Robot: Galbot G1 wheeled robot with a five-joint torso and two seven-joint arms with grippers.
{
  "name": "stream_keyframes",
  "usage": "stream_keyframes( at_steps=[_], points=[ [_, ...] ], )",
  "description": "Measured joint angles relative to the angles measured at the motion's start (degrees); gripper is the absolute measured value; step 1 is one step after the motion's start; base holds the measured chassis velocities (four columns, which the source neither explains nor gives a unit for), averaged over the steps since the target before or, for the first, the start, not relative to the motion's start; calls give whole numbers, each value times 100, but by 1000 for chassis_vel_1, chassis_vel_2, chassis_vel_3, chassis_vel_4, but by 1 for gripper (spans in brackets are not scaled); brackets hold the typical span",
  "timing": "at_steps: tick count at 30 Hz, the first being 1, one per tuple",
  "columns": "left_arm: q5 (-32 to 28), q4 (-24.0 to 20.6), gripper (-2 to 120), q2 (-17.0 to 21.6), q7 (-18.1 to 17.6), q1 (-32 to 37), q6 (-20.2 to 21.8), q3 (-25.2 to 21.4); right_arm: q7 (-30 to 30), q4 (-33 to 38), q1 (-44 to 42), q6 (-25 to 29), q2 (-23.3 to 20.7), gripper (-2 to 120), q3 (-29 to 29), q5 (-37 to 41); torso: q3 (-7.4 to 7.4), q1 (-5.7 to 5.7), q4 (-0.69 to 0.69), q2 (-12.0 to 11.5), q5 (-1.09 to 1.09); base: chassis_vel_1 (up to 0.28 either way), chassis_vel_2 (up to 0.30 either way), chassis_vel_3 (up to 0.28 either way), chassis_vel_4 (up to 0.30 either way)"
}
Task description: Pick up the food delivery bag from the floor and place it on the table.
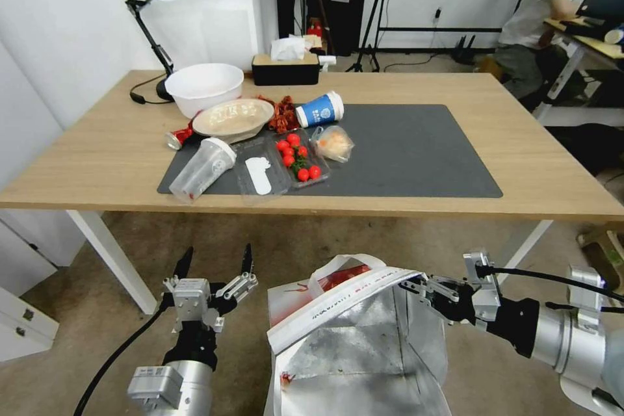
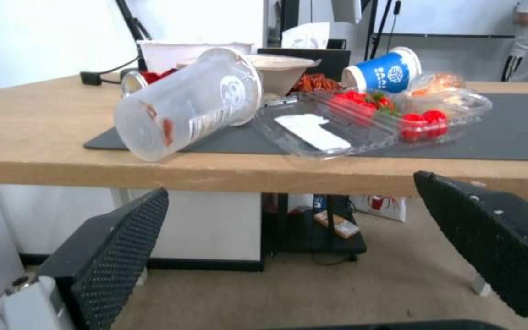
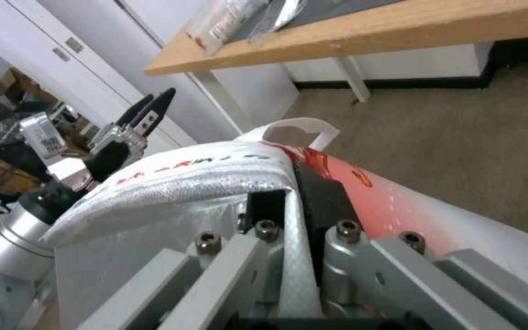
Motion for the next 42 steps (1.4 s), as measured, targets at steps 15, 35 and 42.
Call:
stream_keyframes(
  at_steps=[15, 35, 42],
  points=[
    [2, -10, 100, 13, 11, 9, -2, -5, -17, 1, -11, 7, 25, 0, 8, -27, 220, 162, 0, 384, 0, 0, 0, 0, 0],
    [38, -3, 100, 15, 51, 62, -141, -17, -35, 10, -34, 16, 37, 0, -7, -64, 363, 269, 0, 631, 0, 0, 0, 0, 0],
    [46, -8, 100, 8, 43, 73, -166, -17, -37, 13, -48, 19, 40, 0, -10, -79, 352, 260, 0, 613, 0, 0, 0, 0, 0]
  ],
)
